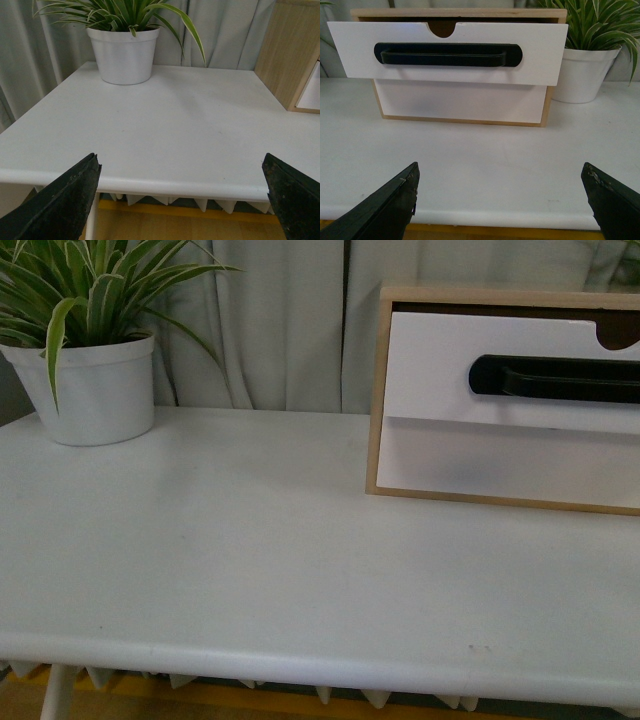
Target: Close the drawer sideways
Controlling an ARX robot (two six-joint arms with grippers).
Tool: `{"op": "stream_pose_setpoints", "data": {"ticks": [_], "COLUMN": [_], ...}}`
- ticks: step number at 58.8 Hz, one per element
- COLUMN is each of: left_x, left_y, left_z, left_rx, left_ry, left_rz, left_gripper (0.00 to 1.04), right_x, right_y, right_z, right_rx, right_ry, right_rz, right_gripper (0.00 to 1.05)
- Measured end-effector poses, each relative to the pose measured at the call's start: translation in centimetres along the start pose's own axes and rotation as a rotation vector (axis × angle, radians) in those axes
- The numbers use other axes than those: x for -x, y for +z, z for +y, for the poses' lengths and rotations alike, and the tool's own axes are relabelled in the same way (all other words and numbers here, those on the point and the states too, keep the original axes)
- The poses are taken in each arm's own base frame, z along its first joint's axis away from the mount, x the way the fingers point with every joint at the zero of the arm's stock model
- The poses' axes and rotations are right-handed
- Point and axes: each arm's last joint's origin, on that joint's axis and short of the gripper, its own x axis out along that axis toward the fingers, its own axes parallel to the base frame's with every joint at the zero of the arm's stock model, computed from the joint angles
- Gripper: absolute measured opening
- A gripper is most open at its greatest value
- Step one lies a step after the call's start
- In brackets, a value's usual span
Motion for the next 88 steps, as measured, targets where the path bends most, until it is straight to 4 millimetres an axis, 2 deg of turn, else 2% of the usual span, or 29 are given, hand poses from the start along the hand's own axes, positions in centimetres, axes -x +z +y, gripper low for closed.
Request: {"op": "stream_pose_setpoints", "data": {"ticks": [58, 64, 68, 71, 78, 88], "left_x": [0.0, -0.3, -0.7, -1.5, -2.9, -5.9], "left_y": [0.0, 0.5, 1.0, 1.3, 1.8, 3.4], "left_z": [0.0, -0.2, -0.5, -1.0, -2.1, -3.9], "left_rx": [-0.001, -0.172, -0.34, -0.509, -0.747, -1.091], "left_ry": [0.001, 0.176, 0.223, 0.208, 0.113, -0.023], "left_rz": [0.0, -0.031, -0.04, -0.054, -0.136, -0.333], "left_gripper": [0.98, 0.98, 0.98, 0.98, 0.98, 0.98], "right_x": [0.0, -0.3, -0.9, -1.9, -3.6, -6.1], "right_y": [0.0, 0.2, 0.9, 2.5, 4.6, 6.4], "right_z": [0.0, -0.2, -0.6, -1.3, -2.1, -2.8], "right_rx": [-0.002, -0.039, -0.066, -0.077, -0.033, 0.07], "right_ry": [0.004, 0.068, 0.085, 0.106, 0.146, 0.219], "right_rz": [0.006, 0.218, 0.263, 0.266, 0.303, 0.38], "right_gripper": [0.95, 0.95, 0.95, 0.95, 0.95, 0.95]}}
